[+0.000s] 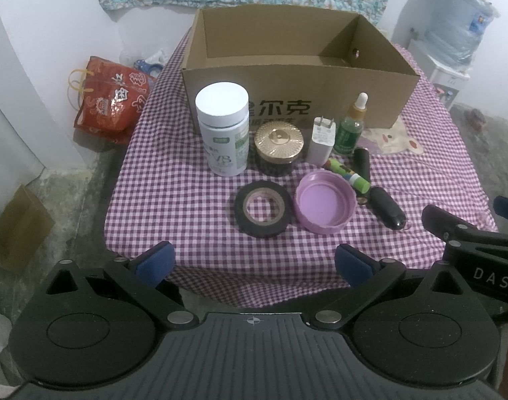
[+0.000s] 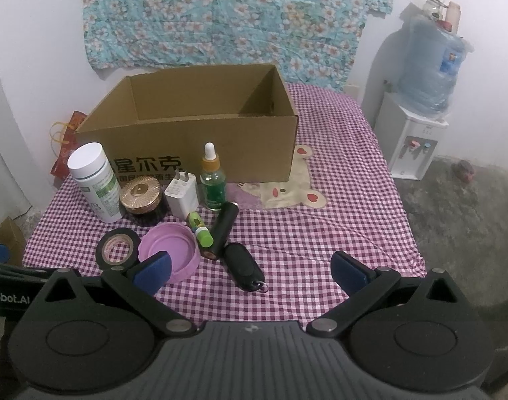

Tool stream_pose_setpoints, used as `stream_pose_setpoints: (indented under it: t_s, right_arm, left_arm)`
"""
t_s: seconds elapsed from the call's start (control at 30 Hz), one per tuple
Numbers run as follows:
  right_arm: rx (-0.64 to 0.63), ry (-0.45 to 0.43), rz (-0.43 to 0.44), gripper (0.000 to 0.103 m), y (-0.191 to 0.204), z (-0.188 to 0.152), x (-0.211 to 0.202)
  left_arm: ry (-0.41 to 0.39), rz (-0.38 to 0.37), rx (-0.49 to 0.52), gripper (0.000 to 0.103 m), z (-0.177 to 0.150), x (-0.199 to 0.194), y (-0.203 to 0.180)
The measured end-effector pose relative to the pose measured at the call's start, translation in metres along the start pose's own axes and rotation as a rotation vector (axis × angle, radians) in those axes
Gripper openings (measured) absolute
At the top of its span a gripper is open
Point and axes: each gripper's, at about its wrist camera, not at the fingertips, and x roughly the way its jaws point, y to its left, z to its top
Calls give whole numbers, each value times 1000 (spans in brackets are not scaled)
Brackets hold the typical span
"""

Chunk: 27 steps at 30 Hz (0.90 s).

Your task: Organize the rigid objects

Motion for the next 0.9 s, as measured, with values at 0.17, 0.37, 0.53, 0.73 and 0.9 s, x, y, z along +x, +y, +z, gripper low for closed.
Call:
stream_pose_setpoints:
  t_s: [0.17,0.37,0.53,0.73,0.9]
  right_arm:
    - [-1,-2,1,103,1,1,1]
    - [-2,-4,0,103,2,2,2]
    - [-1,-2,2,103,2,2,4]
    - [5,2,-3,103,-6,0,11]
    - [46,-1,-2,102,-31,0,18]
  left_arm:
    - [1,1,2,103,0,0,-1]
    - [3,2,2,103,1,0,0]
    - [9,3,6,103,2,3,-1]
    - [-9,-4,27,103,5,8,-6]
    - [-28,-26,84,102,12,16,-21]
